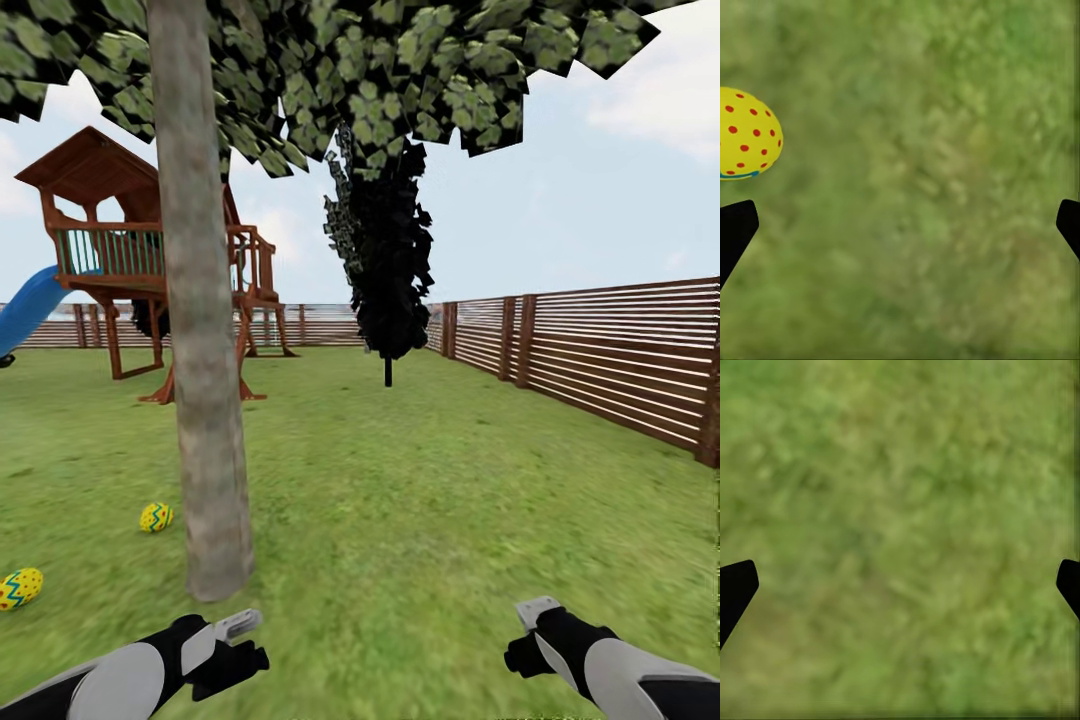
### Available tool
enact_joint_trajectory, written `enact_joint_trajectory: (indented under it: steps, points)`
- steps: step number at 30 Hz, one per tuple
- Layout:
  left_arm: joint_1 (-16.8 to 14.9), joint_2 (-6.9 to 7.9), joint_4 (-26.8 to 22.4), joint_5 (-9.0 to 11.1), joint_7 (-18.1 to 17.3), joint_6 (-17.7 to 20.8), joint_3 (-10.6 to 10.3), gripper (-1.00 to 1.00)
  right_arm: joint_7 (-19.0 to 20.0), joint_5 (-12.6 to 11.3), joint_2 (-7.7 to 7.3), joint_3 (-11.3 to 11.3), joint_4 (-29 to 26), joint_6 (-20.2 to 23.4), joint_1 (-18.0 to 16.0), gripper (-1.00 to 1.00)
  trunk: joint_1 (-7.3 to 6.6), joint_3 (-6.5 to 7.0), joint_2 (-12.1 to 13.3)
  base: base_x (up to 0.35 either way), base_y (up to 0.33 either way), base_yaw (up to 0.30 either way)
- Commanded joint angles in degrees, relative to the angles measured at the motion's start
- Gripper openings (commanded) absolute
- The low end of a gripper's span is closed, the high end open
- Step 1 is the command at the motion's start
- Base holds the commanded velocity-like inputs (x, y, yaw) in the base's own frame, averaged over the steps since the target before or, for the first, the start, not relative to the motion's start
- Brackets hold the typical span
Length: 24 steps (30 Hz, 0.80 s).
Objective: Take the three Easter eggs out of the wicker basket on the lawn in the garden, then place them on the lawn next to a single tree (choose any tree) so that all three eggs are next to the same tree and none are left in the basket.
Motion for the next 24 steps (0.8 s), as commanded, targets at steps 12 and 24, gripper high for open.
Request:
enact_joint_trajectory:
  steps: [12,24]
  points:
    - [-0.1,-0.03,0.1,-0.2,-0.2,-0.1,0.2,1.00,0.5,0.5,-0.01,0.2,0.7,0.2,0.0,1.00,-2.43,0.82,4.4,0.000,0.000,-0.125]
    - [0.0,-0.40,0.1,-0.2,-0.2,0.0,0.2,1.00,0.6,0.5,0.01,0.2,0.8,0.3,0.0,1.00,-3.53,0.63,6.4,0.000,0.000,-0.125]
